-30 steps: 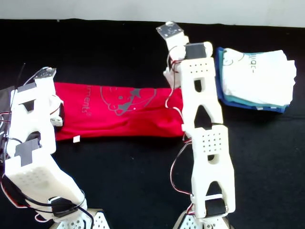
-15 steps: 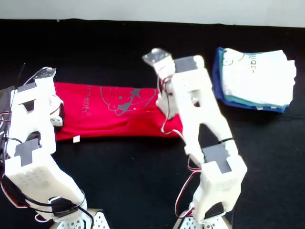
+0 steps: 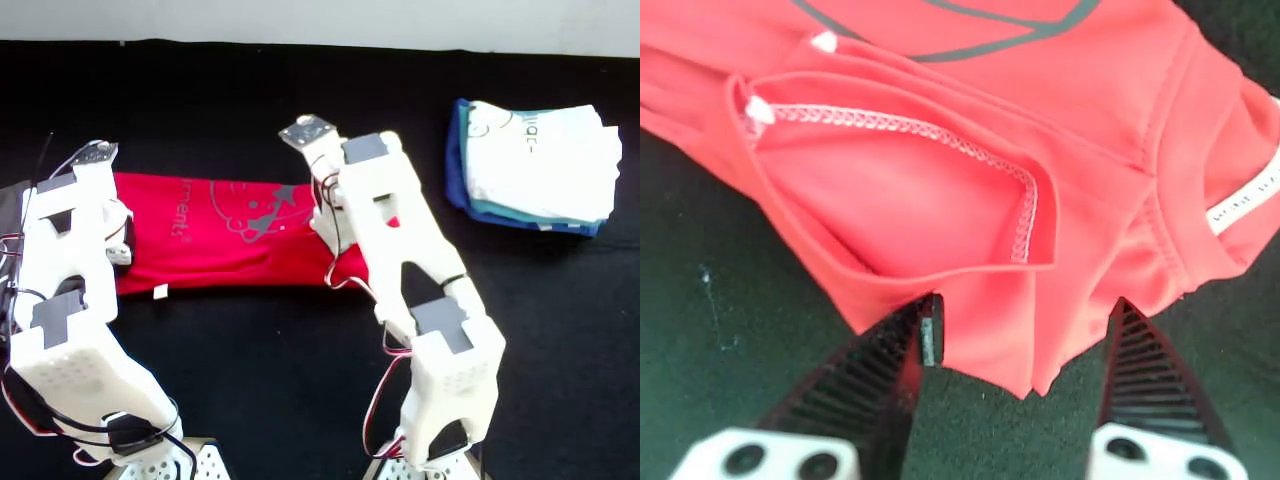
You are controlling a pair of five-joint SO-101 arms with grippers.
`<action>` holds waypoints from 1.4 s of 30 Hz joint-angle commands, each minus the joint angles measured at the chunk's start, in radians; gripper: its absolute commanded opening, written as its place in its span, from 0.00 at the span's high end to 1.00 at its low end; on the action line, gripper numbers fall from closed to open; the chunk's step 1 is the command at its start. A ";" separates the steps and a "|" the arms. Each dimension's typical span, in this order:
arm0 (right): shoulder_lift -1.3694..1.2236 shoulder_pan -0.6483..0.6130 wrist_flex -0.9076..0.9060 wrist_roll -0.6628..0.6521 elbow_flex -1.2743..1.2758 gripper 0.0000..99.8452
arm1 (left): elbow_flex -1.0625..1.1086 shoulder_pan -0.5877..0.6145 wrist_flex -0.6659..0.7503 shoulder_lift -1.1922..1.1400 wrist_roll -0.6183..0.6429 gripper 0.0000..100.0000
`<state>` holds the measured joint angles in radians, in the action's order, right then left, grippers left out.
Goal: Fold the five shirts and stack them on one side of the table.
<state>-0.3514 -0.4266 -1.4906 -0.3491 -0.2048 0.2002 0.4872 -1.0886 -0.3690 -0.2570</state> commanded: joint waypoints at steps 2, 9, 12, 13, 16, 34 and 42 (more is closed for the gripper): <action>0.002 -0.010 0.048 0.009 0.001 0.75 | 0.007 -0.013 0.014 -0.007 0.008 0.99; 0.001 -0.010 0.073 0.009 0.001 0.84 | 0.007 -0.013 0.014 -0.007 0.008 0.99; 0.001 -0.010 0.073 0.009 0.002 0.89 | 0.007 -0.013 0.014 -0.007 0.008 0.99; -0.001 -0.008 0.073 0.009 0.002 0.89 | 0.007 -0.013 0.014 -0.007 0.008 0.99; -0.002 -0.008 0.073 0.009 0.005 0.88 | 0.007 -0.013 0.014 -0.007 0.008 0.99; 0.001 0.079 0.110 0.005 -0.068 0.99 | 0.007 -0.013 0.012 -0.007 0.008 0.99; -0.001 0.108 0.077 -0.012 -0.093 0.99 | 0.007 -0.013 0.012 -0.007 0.008 0.99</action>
<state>-0.3606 -0.3237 -1.3955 -0.3598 -0.2800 0.2002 0.4872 -1.0886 -0.3690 -0.2570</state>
